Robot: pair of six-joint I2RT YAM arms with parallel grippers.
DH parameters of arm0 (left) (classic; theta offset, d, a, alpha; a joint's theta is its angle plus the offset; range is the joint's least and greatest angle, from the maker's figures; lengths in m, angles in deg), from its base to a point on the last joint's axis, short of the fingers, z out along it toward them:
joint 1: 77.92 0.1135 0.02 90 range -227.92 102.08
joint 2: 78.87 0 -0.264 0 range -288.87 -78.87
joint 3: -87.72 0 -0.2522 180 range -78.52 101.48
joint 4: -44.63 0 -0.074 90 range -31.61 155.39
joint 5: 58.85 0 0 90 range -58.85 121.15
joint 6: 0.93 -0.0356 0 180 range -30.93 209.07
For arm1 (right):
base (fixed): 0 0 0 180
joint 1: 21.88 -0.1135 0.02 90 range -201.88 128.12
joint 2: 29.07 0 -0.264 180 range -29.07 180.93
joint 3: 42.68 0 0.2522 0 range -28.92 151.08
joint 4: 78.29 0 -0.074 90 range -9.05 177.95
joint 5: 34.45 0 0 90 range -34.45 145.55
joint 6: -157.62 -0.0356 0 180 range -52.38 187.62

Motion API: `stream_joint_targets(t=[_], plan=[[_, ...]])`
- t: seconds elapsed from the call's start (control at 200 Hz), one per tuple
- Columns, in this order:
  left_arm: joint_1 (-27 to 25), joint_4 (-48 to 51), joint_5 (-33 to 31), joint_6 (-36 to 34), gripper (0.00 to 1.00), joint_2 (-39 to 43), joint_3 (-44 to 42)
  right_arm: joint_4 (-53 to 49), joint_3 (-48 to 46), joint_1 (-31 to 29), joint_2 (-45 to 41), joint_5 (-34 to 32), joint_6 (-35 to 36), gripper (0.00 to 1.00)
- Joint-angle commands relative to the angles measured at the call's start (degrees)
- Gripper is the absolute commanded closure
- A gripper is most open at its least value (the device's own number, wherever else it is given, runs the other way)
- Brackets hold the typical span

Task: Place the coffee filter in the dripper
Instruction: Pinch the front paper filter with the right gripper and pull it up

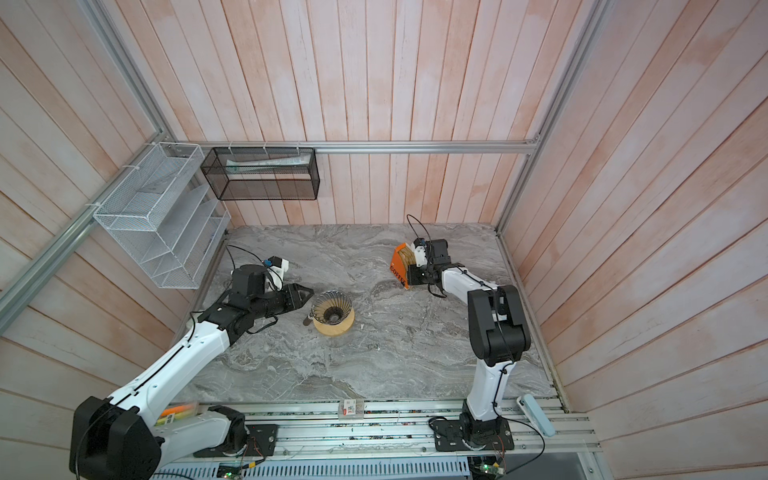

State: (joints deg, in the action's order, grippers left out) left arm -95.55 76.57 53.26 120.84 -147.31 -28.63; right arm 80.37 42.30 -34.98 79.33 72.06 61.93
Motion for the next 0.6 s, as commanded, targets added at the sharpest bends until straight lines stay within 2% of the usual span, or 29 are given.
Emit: stream_joint_targets(t=[0.0, 0.595], plan=[[0.31, -1.18, 0.48, 0.14, 0.6, 0.95, -1.1, -1.63, 0.41, -0.75, -0.46, -1.61, 1.09, 1.0], [0.31, -1.2, 0.39, 0.0, 0.6, 1.07, -1.33, -3.19, 0.42, -1.4, -1.59, -2.87, 0.77, 1.0]])
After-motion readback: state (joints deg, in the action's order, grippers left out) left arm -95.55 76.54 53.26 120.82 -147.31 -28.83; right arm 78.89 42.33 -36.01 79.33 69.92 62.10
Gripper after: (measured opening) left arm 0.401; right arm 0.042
